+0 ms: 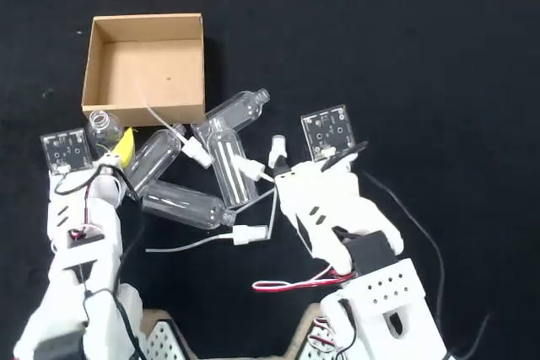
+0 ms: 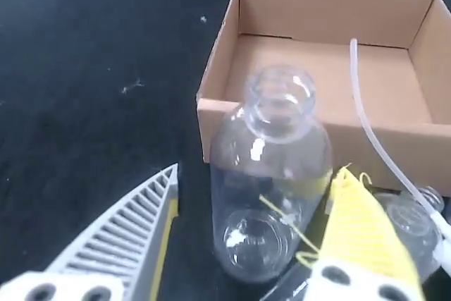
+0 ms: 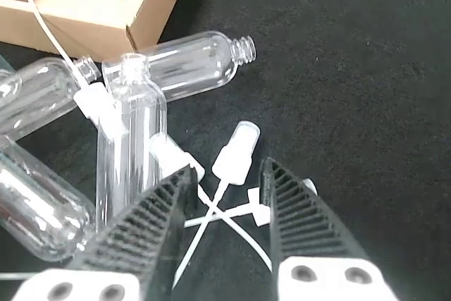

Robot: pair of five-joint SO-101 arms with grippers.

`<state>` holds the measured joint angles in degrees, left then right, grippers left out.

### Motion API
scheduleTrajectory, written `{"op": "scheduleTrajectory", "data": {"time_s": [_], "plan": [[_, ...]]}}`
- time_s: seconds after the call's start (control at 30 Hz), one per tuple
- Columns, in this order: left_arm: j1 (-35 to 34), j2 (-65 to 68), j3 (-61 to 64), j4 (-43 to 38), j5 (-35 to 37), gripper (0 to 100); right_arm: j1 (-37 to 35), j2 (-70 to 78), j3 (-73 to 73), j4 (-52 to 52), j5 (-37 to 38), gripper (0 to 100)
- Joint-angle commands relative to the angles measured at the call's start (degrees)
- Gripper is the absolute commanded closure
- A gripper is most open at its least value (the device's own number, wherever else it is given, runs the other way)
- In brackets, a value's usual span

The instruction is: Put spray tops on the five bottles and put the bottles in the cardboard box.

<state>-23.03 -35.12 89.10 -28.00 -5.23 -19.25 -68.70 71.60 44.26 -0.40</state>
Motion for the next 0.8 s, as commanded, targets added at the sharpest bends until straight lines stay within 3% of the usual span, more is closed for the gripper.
{"op": "scheduleTrajectory", "data": {"time_s": [0.0, 0.23, 0.77], "plan": [[-0.13, 5.89, -5.67, -0.53, 0.44, 68, -0.62, 0.31, -0.48, -1.41, -0.09, 84.3], [-0.31, 10.2, -2.07, -14.15, 0.44, 68, -0.62, 0.31, -0.48, -1.41, -0.09, 84.3], [-0.57, 17.05, -5.49, -15.91, 0.18, 72, -0.62, 0.31, -0.48, -1.41, -0.09, 84.3]]}}
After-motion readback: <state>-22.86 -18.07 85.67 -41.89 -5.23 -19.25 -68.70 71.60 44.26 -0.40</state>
